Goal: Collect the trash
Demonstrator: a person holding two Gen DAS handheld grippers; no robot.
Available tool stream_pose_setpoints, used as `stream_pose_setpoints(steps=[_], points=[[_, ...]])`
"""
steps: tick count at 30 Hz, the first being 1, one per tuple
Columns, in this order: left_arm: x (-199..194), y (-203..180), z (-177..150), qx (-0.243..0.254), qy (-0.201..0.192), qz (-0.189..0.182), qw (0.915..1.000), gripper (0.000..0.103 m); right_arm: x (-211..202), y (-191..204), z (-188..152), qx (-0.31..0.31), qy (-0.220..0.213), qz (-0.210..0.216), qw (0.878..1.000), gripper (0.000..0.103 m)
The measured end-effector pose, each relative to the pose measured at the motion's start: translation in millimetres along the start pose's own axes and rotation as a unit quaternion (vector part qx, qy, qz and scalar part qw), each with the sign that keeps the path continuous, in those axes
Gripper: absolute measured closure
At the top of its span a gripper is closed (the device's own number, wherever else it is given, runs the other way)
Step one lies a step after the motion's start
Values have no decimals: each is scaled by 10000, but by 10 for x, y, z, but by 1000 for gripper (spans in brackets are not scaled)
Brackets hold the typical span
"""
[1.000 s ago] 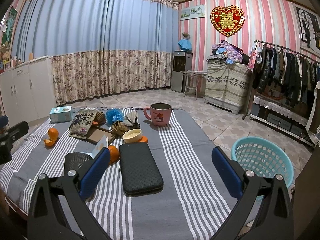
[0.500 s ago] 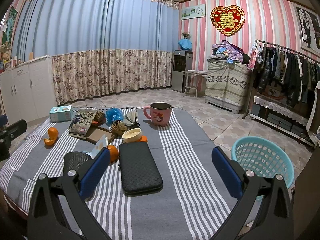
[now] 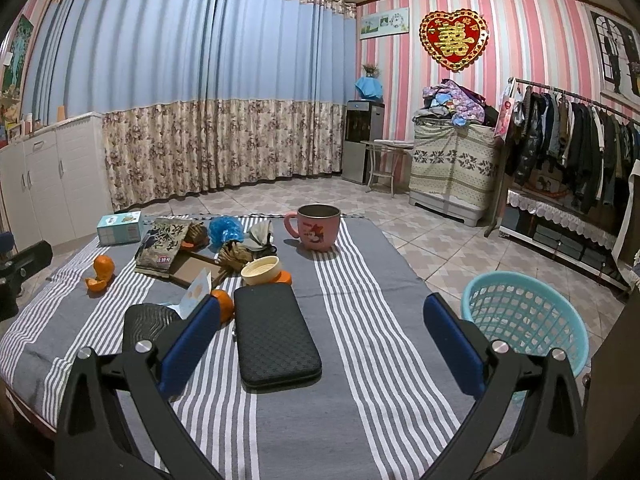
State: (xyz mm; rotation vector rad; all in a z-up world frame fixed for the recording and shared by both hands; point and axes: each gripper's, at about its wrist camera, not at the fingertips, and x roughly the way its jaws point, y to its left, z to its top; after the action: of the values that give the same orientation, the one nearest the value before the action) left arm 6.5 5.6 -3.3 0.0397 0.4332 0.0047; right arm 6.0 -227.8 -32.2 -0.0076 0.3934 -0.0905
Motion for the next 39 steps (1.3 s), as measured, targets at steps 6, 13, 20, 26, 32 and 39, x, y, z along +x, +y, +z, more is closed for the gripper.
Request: stream_pose_setpoints(steps=[6, 13, 20, 26, 32, 39], points=[[72, -48, -1, -15, 127, -41, 9999, 4, 113, -135, 84, -153, 57, -101, 9998, 4], [333, -300, -127, -75, 577, -191, 9981, 4, 364, -386, 81, -80, 266, -403, 9988, 4], [684, -635, -287, -144, 1069, -379, 9934, 4, 538, -535, -80, -223, 542, -803, 9951, 4], [998, -770, -429, -206, 1529, -313, 9875, 5, 660, -602, -162, 14, 784, -648, 9948, 4], [1119, -787, -522, -148, 1808, -615, 9815, 29, 723, -574, -222, -3, 948, -569, 9939, 4], [996, -594, -438, -51, 1528, -582, 9865, 32, 742, -395, -213, -198, 957, -443, 9942, 4]])
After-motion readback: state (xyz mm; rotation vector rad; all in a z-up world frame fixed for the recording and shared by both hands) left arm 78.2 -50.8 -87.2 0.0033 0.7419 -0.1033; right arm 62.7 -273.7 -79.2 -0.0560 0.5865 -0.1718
